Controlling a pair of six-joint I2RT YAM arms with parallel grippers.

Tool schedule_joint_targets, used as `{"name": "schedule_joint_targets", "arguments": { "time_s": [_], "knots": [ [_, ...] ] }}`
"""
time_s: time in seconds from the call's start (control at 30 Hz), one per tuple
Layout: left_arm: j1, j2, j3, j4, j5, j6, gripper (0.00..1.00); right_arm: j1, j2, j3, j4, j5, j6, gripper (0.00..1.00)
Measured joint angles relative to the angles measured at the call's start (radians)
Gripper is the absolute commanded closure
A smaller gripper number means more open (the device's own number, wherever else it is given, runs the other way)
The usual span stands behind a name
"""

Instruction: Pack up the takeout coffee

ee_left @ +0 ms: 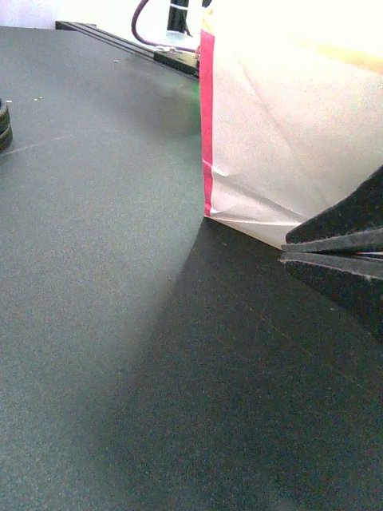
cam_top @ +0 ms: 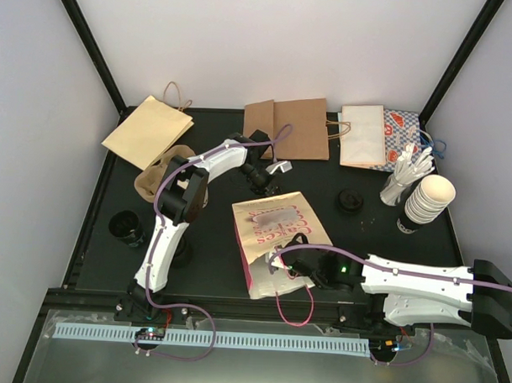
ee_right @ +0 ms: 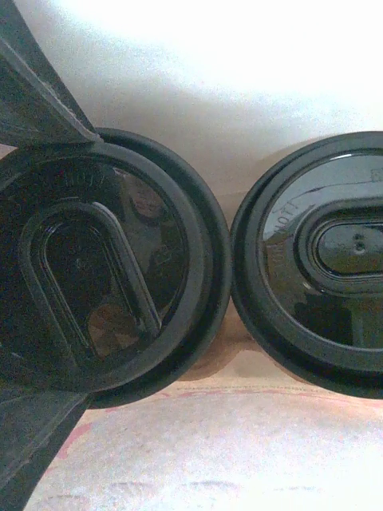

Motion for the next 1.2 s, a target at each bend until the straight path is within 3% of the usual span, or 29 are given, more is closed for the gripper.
{"name": "schedule_joint_targets", "arguments": {
  "time_s": [1.2],
  "knots": [
    [0.000,0.005,0.000,0.018,0.018,0.011,0.99,-0.063,0.095,0.012,0.076,0.000,0.066,0.51]
  ]
}}
